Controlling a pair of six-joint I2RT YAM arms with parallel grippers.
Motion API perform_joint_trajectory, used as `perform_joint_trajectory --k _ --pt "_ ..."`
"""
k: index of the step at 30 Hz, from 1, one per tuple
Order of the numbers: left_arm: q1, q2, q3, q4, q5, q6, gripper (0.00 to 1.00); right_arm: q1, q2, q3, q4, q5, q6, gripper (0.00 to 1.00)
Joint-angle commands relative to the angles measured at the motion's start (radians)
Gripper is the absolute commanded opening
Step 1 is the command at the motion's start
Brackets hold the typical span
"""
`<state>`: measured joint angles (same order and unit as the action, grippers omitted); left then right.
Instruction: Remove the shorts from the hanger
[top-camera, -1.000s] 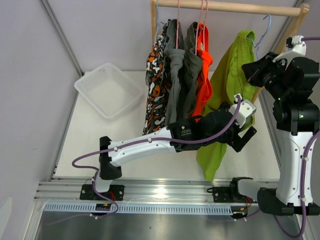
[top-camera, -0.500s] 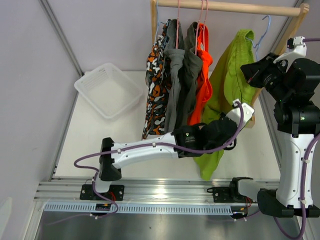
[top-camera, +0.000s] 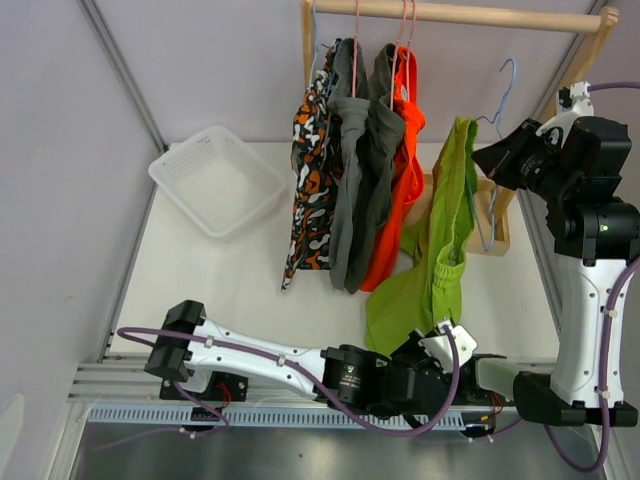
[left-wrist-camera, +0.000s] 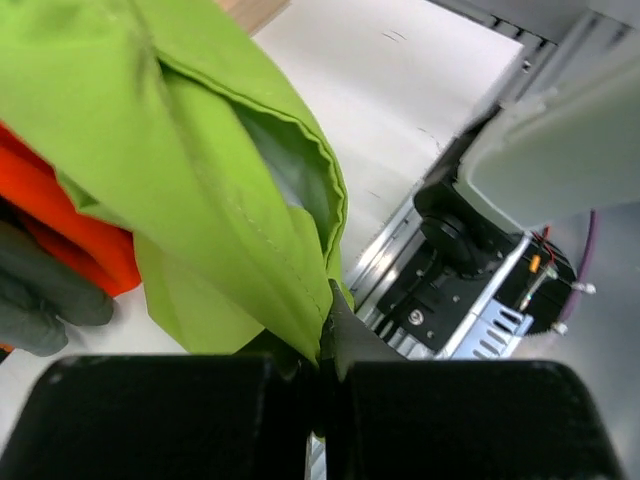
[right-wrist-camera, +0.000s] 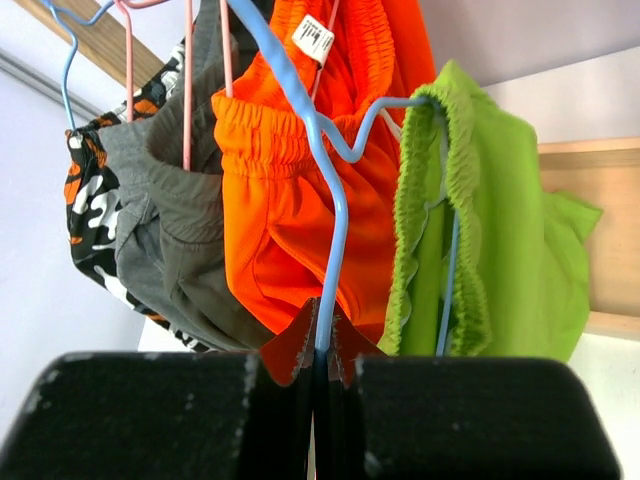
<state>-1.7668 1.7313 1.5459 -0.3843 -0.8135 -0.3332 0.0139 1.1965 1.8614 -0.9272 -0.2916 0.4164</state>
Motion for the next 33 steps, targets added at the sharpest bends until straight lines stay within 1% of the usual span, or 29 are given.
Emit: perform_joint_trajectory --k 1,3,4,6,7,8,9,10,11,12,14,15,17,18,19,20,22,24,25,26,27,28,29,30,31,32,33 --pt "0.019 -0.015 0.031 0.004 -0.027 -0.038 0.0 -0.037 -0.017 0.061 0.133 0.025 -0.013 0.0" --pt "0.059 0.011 0.066 -0.001 -0.021 -0.024 0.0 -0.038 -0.038 0.073 0.073 0.023 0.002 0.0" --pt "0.102 0.031 0.075 0.005 -0.021 -0.015 0.0 -0.038 -0.05 0.074 0.006 0.026 0.008 0.0" --pt "0.145 0.045 0.121 0.033 -0.015 0.04 0.0 -0.038 -0.095 0.073 -0.063 0.029 0.033 0.0" --pt "0.197 0.065 0.166 0.036 -0.009 0.058 0.0 -0.038 -0.11 0.068 -0.131 0.028 0.042 0.0" --pt "0.226 0.077 0.227 0.035 0.006 0.094 0.0 -0.038 -0.127 0.052 -0.16 0.022 0.05 0.0" --pt "0.284 0.094 0.259 0.016 0.02 0.105 0.0 -0.038 -0.158 0.044 -0.191 0.013 0.059 0.0" --pt "0.312 0.137 0.343 -0.001 0.036 0.117 0.0 -0.038 -0.172 0.035 -0.244 -0.012 0.062 0.0" --pt "0.34 0.16 0.391 -0.02 0.072 0.132 0.0 -0.038 -0.185 0.025 -0.265 -0.026 0.067 0.0" --pt "0.384 0.184 0.518 -0.068 0.092 0.138 0.0 -0.038 -0.193 0.021 -0.286 -0.04 0.068 0.0" --pt "0.405 0.244 0.591 -0.117 0.094 0.167 0.0 -0.038 -0.209 0.036 -0.338 -0.052 0.07 0.0" --pt "0.406 0.252 0.65 -0.14 0.082 0.172 0.0 -0.038 -0.209 0.073 -0.349 -0.046 0.068 0.0" --pt "0.402 0.222 0.632 -0.176 0.089 0.145 0.0 -0.037 -0.183 0.129 -0.375 -0.006 0.062 0.0" --pt "0.4 0.199 0.529 -0.177 0.106 0.126 0.0 -0.037 -0.169 0.197 -0.381 0.011 0.062 0.0" --pt "0.399 0.171 0.482 -0.148 0.12 0.112 0.0 -0.035 -0.154 0.237 -0.384 0.014 0.07 0.0" --pt "0.398 0.145 0.397 -0.142 0.131 0.082 0.0 -0.035 -0.109 0.28 -0.392 0.012 0.076 0.0" --pt "0.398 0.084 0.291 -0.142 0.126 0.039 0.0 -0.035 -0.072 0.359 -0.371 0.0 0.096 0.0" --pt "0.37 0.015 0.192 -0.16 0.129 -0.016 0.0 -0.034 -0.035 0.36 -0.301 -0.001 0.119 0.0" --pt "0.348 -0.015 0.104 -0.159 0.104 -0.03 0.0 -0.035 -0.023 0.352 -0.277 0.0 0.122 0.0" --pt "0.321 -0.042 0.08 -0.165 0.08 -0.039 0.0 -0.035 0.007 0.348 -0.23 0.0 0.131 0.0" --pt "0.255 -0.093 0.065 -0.189 0.021 -0.053 0.0 -0.037 0.024 0.34 -0.207 -0.004 0.134 0.0" --pt "0.224 -0.113 0.054 -0.273 -0.005 -0.1 0.0 -0.037 0.041 0.331 -0.179 -0.01 0.137 0.0" --pt "0.19 -0.134 0.059 -0.324 -0.035 -0.136 0.0 -0.038 0.072 0.328 -0.153 -0.017 0.143 0.0" --pt "0.123 -0.175 0.06 -0.376 -0.062 -0.17 0.0 -0.042 0.09 0.329 -0.104 -0.018 0.147 0.0" --pt "0.09 -0.197 0.065 -0.428 -0.105 -0.24 0.0 -0.043 0.107 0.332 -0.081 -0.015 0.148 0.0" --pt "0.037 -0.22 0.063 -0.529 -0.121 -0.275 0.0 -0.046 0.148 0.352 -0.043 -0.012 0.153 0.0" --pt "0.017 -0.242 0.051 -0.579 -0.128 -0.308 0.0 -0.051 0.172 0.367 -0.029 -0.011 0.157 0.0"
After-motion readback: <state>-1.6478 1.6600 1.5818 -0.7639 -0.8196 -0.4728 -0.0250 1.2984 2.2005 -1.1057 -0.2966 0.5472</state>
